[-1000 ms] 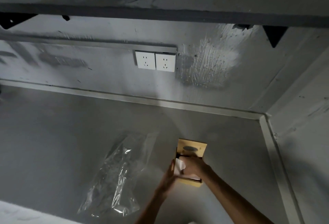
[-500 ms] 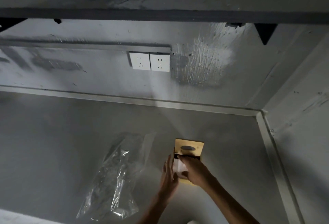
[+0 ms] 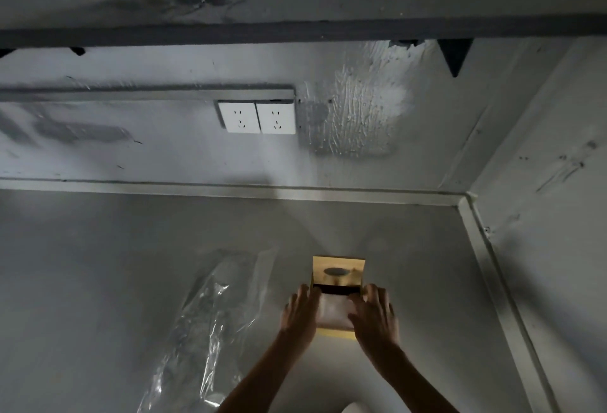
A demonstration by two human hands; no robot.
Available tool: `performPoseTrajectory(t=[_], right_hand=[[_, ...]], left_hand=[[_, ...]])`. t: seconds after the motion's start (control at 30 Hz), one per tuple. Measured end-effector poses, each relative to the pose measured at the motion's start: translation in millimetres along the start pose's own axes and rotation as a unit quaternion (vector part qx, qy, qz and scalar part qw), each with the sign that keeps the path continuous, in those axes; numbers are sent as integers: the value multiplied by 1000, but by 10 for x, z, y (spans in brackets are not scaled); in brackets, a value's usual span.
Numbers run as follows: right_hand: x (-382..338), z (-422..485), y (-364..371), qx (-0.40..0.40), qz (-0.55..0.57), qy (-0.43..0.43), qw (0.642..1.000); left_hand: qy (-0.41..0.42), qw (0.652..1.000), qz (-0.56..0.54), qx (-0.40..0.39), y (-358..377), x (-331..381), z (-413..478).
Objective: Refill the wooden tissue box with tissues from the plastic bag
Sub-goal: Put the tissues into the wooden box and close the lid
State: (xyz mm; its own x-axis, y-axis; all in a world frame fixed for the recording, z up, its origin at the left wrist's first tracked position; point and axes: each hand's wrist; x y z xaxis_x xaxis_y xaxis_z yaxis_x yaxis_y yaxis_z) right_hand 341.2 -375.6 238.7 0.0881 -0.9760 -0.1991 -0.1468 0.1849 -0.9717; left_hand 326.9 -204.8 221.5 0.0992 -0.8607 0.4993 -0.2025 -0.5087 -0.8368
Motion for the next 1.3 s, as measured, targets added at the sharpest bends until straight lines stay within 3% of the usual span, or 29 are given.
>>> performPoseTrajectory(t=[0.13,0.2,0.47,0.67,0.77,0.83,0.93,1.03,1.23,1.3], right_hand=[[-28,5,22,-49,-42,20,998],[-46,-2,12,-42,-41,29,998],[-17,-20,116,-37,-27,38,998],[277,-44,70,62,180,29,981],[495,153,-70,92,297,56,949],[500,309,-293,24,429,91,898],[437,486,-481,-117,561,118,811],[384,548,-445,-164,612,149,759],[367,197,-109,-146,544,85,822],[393,33,34,-180,543,89,816]], left_hand=[[-30,996,76,-27,-13,153,50],[-23,994,107,-7,20,174,53],[-72,982,160,-73,-90,303,119],[-18,990,134,-43,-187,157,-65],[-9,996,40,79,-413,141,-29],[-38,985,-122,116,-606,153,148],[-79,907,-414,-9,-820,230,371],[-200,815,-536,-94,-812,272,454],[-133,831,-532,-91,-438,-13,124],[-124,817,-554,-103,-266,-123,-2]])
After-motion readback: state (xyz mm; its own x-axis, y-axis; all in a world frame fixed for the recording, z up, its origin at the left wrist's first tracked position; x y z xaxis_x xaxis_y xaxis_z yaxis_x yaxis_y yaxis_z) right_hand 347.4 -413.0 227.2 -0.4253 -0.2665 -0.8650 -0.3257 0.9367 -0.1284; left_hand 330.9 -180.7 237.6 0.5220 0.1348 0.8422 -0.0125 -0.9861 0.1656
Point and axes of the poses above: each hand's wrist, its own z-axis towards the middle knuckle, its own y-axis out of the palm, x = y × z, and after that the axes turned 9 degrees about -z, right-handed
